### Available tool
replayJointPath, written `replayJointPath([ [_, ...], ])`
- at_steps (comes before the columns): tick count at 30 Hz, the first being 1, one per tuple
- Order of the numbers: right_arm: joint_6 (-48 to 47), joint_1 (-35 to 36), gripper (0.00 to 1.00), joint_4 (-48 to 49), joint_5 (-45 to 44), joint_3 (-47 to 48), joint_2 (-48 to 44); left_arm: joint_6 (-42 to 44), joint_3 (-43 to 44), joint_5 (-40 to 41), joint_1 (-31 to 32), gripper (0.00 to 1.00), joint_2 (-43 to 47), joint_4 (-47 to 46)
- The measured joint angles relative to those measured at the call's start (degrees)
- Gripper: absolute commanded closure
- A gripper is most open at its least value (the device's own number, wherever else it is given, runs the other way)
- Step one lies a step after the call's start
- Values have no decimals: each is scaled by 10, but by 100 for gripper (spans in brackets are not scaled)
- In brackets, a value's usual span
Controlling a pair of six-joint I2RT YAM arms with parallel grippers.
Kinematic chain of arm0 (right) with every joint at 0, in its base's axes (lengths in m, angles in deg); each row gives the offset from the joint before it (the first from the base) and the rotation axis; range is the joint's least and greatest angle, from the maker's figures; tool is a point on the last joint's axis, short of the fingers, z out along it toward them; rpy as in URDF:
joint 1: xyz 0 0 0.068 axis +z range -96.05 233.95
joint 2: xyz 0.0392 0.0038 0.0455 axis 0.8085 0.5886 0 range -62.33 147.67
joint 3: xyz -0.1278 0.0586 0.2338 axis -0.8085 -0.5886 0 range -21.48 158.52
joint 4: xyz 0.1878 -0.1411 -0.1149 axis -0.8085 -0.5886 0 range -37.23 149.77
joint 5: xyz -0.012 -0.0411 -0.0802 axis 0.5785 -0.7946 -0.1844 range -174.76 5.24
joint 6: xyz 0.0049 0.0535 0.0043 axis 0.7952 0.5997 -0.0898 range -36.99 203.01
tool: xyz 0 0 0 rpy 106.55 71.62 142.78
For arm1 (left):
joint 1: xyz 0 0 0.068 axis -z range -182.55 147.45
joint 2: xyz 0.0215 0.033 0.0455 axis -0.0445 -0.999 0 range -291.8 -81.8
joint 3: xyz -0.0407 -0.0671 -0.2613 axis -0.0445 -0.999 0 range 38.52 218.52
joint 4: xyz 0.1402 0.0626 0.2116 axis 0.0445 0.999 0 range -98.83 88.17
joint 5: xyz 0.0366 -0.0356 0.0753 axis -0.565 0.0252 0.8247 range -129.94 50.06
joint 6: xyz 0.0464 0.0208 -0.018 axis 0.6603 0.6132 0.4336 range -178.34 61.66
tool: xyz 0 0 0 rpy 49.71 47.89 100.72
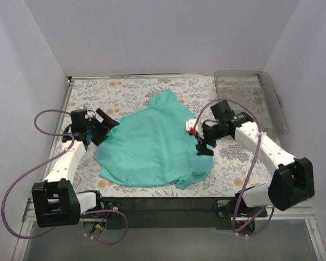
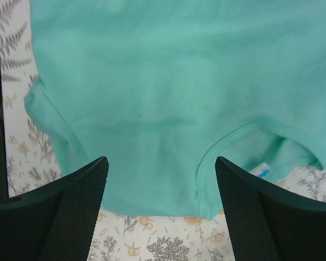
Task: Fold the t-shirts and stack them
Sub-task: Flatten the tshirt out
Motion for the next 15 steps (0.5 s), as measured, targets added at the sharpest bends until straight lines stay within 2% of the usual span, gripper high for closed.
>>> replayJointPath([
  [1,-42,0,30,29,2,-52,-19,0,-11,-27,0,14,5,9],
  [3,-102,-2,32,-3,-13,-176,-89,-2,-62,-81,-1,14,38,51],
  [5,-133,-1,33,-32,-21,-231,-114,-3,-87,-112,0,15,57,86],
  [8,-168,7,36,-38,-31,-262,-95,-7,-107,-149,1,15,73,113],
  [12,-170,17,40,0,-45,-281,-87,-12,-129,-170,1,15,95,135],
  [14,-160,21,44,28,-52,-290,-87,-13,-140,-170,1,15,107,146],
  [15,-155,24,50,41,-56,-294,-87,-14,-141,-170,1,15,109,151],
])
